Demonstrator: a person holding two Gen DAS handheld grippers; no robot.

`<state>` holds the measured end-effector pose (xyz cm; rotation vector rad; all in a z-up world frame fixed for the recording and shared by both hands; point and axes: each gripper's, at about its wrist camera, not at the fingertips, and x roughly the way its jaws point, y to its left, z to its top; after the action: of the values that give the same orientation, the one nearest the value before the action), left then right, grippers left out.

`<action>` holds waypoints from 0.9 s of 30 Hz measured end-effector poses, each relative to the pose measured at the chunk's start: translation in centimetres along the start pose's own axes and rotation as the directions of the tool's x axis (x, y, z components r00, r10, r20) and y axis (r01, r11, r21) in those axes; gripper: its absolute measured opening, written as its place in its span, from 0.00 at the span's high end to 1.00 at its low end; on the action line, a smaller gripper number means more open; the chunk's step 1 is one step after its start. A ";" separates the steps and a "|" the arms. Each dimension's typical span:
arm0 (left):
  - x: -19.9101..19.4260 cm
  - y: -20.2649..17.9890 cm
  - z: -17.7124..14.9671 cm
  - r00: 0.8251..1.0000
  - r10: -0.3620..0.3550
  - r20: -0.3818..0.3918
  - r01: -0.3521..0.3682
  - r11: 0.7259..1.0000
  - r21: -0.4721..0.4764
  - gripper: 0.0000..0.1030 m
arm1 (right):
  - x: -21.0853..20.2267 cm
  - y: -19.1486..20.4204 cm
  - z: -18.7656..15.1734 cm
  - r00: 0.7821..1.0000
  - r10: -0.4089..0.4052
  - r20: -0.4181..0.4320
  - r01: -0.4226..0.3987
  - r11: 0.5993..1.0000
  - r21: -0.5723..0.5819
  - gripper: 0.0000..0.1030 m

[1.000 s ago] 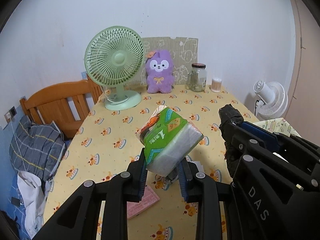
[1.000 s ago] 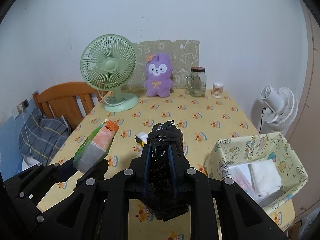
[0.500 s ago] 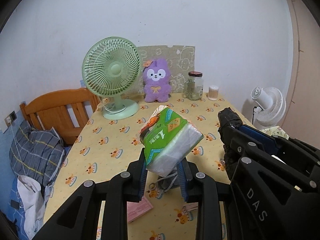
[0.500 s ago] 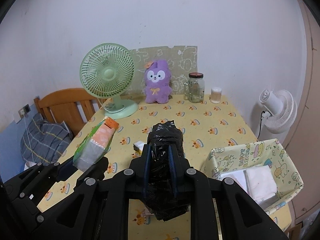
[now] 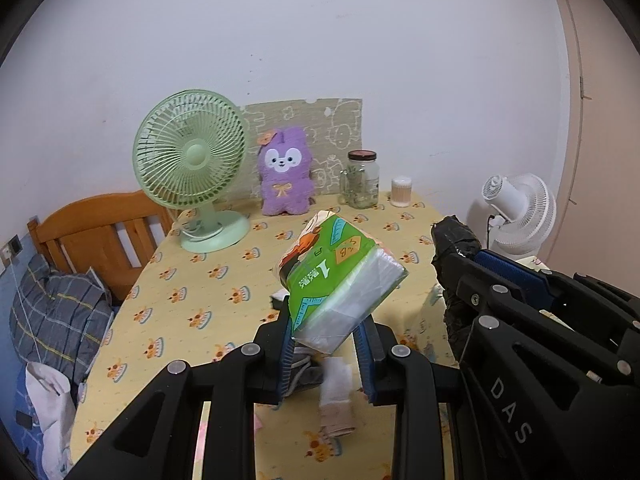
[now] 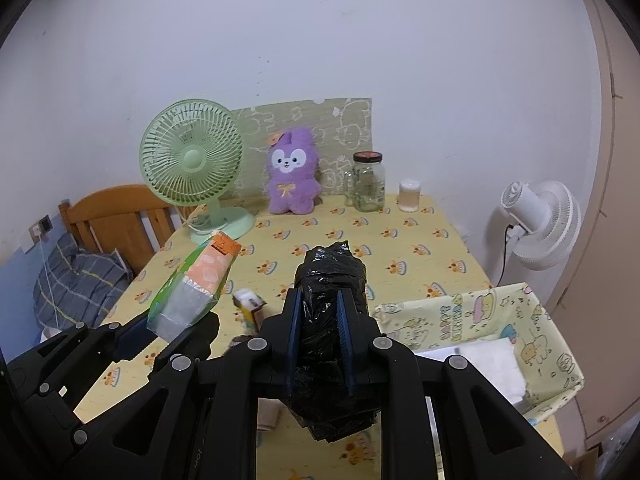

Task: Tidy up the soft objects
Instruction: 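Carry the tissue pack with the left tool while the right tool carries the black bag to the paper box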

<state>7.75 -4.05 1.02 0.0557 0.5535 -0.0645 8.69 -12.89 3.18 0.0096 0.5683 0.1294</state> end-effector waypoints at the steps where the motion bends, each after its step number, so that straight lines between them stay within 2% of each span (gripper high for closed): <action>1: 0.1 -0.2 0.0 1.000 -0.004 0.002 0.004 1.000 0.002 0.74 | 0.0 -0.4 0.0 1.000 -0.003 0.002 0.003 1.000 0.001 0.80; 27: 2.2 -8.7 1.2 0.992 -0.129 0.011 0.127 0.987 0.099 0.74 | -0.5 -9.0 -0.3 0.993 -0.119 0.019 0.117 0.991 0.072 0.80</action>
<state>9.57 -12.94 0.61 0.1154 0.5356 -0.2170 9.22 -21.93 2.83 0.0461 0.5483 -0.0059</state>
